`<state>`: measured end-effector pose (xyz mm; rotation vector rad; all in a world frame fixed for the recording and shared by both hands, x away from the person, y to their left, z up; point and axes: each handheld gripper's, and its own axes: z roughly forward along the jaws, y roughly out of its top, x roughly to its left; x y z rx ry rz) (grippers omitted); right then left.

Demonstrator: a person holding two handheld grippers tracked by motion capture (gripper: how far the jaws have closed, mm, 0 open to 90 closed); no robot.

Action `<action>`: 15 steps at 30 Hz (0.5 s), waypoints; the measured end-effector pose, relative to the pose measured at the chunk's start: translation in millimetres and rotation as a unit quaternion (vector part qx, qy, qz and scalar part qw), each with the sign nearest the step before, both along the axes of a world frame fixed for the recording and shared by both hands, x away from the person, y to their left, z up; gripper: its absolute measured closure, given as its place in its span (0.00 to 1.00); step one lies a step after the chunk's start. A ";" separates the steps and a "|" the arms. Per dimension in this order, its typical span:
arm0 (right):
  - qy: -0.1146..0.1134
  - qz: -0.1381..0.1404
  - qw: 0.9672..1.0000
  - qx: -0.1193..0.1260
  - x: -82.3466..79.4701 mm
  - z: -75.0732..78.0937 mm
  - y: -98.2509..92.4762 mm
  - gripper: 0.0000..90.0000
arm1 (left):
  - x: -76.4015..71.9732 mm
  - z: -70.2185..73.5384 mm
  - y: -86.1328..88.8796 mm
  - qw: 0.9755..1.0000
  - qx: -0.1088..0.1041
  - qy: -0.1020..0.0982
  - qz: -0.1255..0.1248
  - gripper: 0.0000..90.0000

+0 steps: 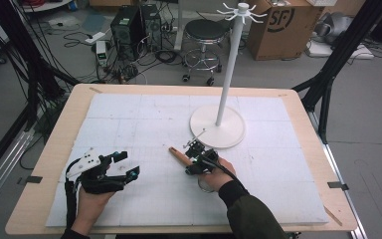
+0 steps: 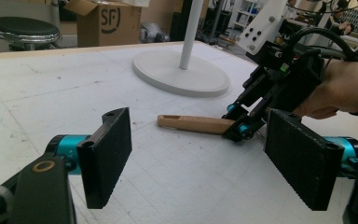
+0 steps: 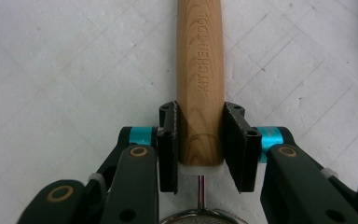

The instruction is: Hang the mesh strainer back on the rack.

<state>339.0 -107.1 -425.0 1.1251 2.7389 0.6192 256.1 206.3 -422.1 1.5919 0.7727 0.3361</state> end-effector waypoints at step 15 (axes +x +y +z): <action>-0.007 -0.060 0.984 0.167 2.9 24.5 -48.3 0.77 | -3.5 1.5 5.6 1.000 -0.007 -0.003 0.009 0.27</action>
